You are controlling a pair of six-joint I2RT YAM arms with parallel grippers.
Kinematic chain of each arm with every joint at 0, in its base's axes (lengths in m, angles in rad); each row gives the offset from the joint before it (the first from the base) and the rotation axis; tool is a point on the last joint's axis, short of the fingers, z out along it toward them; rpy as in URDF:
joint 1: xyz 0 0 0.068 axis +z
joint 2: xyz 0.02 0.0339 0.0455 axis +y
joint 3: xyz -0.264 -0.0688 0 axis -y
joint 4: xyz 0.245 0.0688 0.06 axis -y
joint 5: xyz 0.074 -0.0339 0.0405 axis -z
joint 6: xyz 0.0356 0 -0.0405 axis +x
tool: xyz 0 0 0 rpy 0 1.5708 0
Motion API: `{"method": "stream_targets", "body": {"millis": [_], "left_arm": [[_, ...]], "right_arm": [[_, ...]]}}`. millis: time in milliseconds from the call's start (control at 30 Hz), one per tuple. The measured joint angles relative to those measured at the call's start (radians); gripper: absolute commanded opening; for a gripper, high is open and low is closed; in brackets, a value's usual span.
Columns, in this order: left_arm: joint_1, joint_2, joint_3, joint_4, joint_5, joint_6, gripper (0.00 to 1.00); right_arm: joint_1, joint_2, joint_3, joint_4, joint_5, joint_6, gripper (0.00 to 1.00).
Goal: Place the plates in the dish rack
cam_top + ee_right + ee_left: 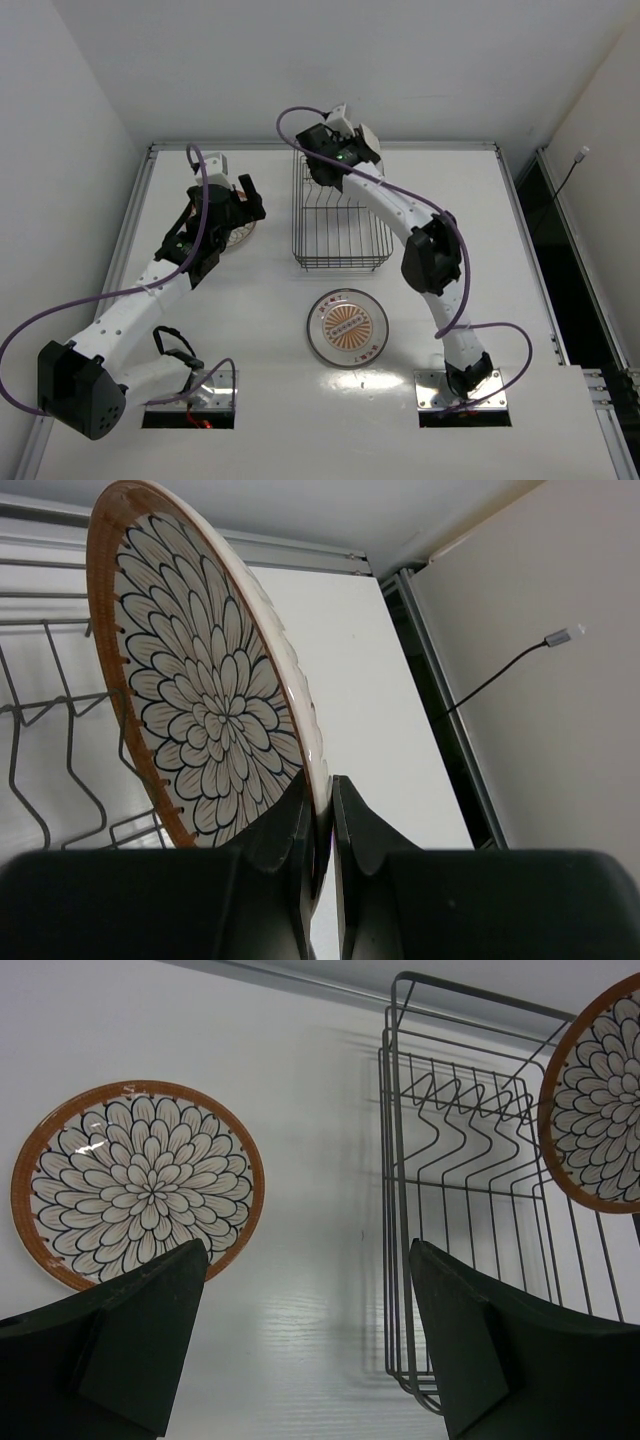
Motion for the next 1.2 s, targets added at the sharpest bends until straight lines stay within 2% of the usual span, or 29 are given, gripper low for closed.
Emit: {"method": "stream_targets", "body": {"millis": [267,567,700,900,1033,1200], "left_arm": [[0.0,0.0,0.0,0.0,0.004,0.0,0.8],[0.0,0.0,0.0,0.0,0.008,0.0,0.8],[0.0,0.0,0.0,0.0,0.008,0.0,0.8],[0.0,0.0,0.0,0.0,0.008,-0.001,0.8],[0.0,0.0,0.0,0.0,0.008,-0.002,0.8],[0.0,0.0,0.0,0.0,0.008,-0.003,0.8]], "right_arm": [[0.059,0.048,-0.044,0.072,0.083,-0.032,0.08],[0.085,0.052,-0.048,0.093,0.086,-0.042,0.25],[0.091,0.052,-0.048,0.095,0.091,-0.04,0.28],[0.095,0.052,-0.048,0.086,0.09,-0.024,0.5],[0.094,0.051,-0.048,0.078,0.08,-0.02,0.6],[0.084,0.039,-0.048,0.059,0.053,-0.02,0.65]]}}
